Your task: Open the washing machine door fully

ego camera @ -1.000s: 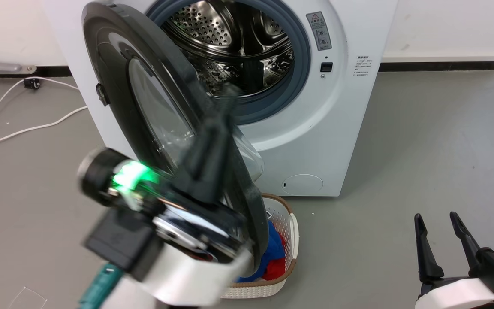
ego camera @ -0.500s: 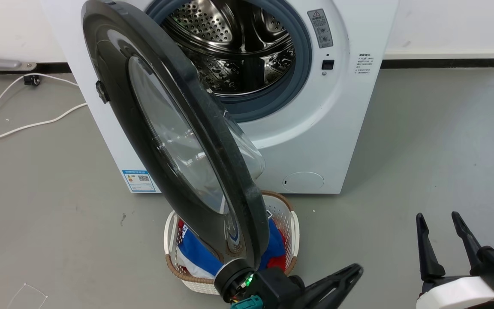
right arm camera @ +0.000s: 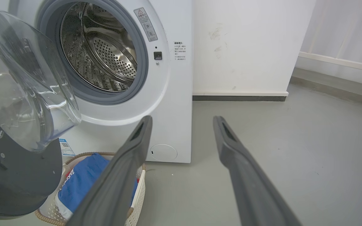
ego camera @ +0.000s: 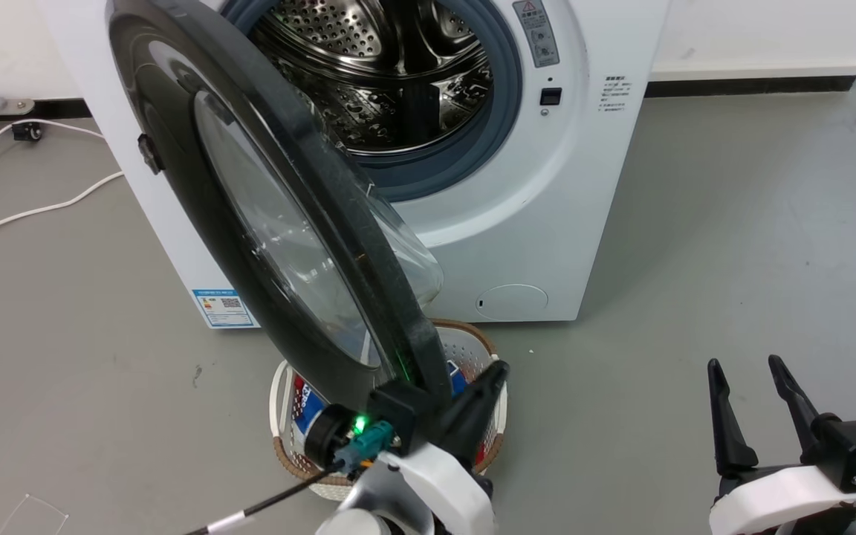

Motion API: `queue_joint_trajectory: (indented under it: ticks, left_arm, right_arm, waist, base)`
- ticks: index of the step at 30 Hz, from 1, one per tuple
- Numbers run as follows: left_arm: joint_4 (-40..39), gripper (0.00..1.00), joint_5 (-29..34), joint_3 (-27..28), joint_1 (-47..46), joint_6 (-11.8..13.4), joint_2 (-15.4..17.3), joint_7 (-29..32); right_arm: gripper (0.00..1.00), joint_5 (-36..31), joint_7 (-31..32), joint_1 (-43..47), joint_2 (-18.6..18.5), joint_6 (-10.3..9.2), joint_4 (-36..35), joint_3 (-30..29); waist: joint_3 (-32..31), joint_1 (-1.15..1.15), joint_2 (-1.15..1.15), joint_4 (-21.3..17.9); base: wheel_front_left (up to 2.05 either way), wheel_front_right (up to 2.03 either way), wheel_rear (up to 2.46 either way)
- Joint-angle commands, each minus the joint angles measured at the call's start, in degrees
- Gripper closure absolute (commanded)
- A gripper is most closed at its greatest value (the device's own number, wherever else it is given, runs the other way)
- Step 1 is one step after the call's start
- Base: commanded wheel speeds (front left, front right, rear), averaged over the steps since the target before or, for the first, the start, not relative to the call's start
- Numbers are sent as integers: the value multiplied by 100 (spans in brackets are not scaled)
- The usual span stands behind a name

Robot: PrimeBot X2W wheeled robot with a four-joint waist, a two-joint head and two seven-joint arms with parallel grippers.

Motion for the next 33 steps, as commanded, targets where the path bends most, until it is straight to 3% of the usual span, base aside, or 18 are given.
queue_joint_trajectory:
  ticks: [1, 11, 18, 27, 33]
  left_arm:
    - [96, 100, -29, 57, -79, 46, -4, -58]
    - [606, 100, -168, 395, -187, 410, -23, -367]
    - [399, 100, -204, 552, 341, 682, 181, -509]
    - [-300, 100, -115, 616, 1006, 1016, 432, -548]
    - [-702, 100, -88, 683, 1247, 1192, 534, -587]
  right_arm:
    - [0, -25, -31, -49, 19, -2, 39, 17]
    - [0, 6, -67, -119, 19, -3, 142, -15]
    - [0, 108, -69, -73, 18, -2, 241, 38]
    - [0, 17, -66, 0, 17, -2, 183, -50]
    - [0, -52, -8, 79, 18, -2, 45, -168]
  waist:
    - [6, -1, 0, -29]
    - [46, -1, 0, -60]
    - [-86, -1, 0, 2]
    - [-142, -1, 0, 379]
    - [-134, -1, 0, 875]
  base:
    - [0, 0, 0]
    - [0, 0, 0]
    - [0, 0, 0]
    - [0, 0, 0]
    - [0, 0, 0]
